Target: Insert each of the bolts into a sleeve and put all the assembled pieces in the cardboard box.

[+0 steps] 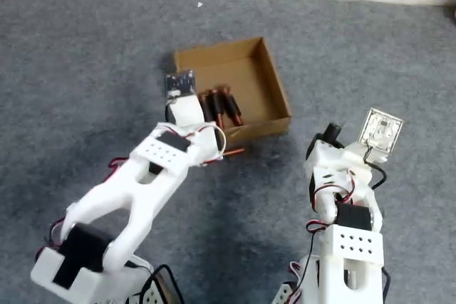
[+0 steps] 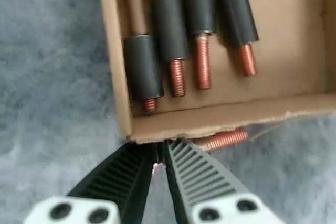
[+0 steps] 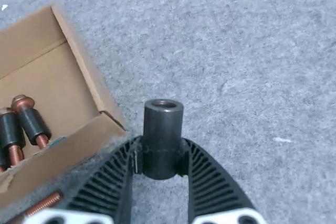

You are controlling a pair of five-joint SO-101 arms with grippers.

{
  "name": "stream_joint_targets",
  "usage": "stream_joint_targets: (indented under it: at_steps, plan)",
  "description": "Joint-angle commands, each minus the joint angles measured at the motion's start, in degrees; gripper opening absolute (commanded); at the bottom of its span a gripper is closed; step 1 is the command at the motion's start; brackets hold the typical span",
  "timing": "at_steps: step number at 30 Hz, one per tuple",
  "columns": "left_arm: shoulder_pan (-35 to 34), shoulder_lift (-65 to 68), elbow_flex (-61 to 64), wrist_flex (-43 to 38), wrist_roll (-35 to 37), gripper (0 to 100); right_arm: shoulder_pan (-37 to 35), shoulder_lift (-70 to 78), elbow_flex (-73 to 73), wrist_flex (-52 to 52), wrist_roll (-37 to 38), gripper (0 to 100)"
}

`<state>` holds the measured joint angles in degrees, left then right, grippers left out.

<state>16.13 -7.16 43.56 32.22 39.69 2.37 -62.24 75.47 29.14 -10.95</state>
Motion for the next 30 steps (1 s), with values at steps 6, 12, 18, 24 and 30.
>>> stream_joint_targets:
  at_steps: [6, 12, 18, 24, 30]
  plan:
    - [-0.31, 0.84, -11.65, 6.77, 9.93, 1, 0.66, -1.54, -0.66, -1.45, -0.35, 0.5]
    - [1.63, 1.01, -19.56, 20.84, 11.87, 1, 0.66, -1.54, -0.66, -1.45, -0.35, 0.5]
    - [4.35, 1.19, -20.18, 23.21, 15.03, 4, 0.66, -1.71, -0.66, -1.45, -0.35, 0.5]
    - [4.97, 1.10, -16.22, 23.30, 15.12, 20, 0.75, -1.71, -0.66, -1.45, -0.26, 0.5]
    - [4.97, 1.19, -13.41, 22.95, 15.12, 17, 0.75, -1.71, -0.66, -1.45, -0.26, 0.5]
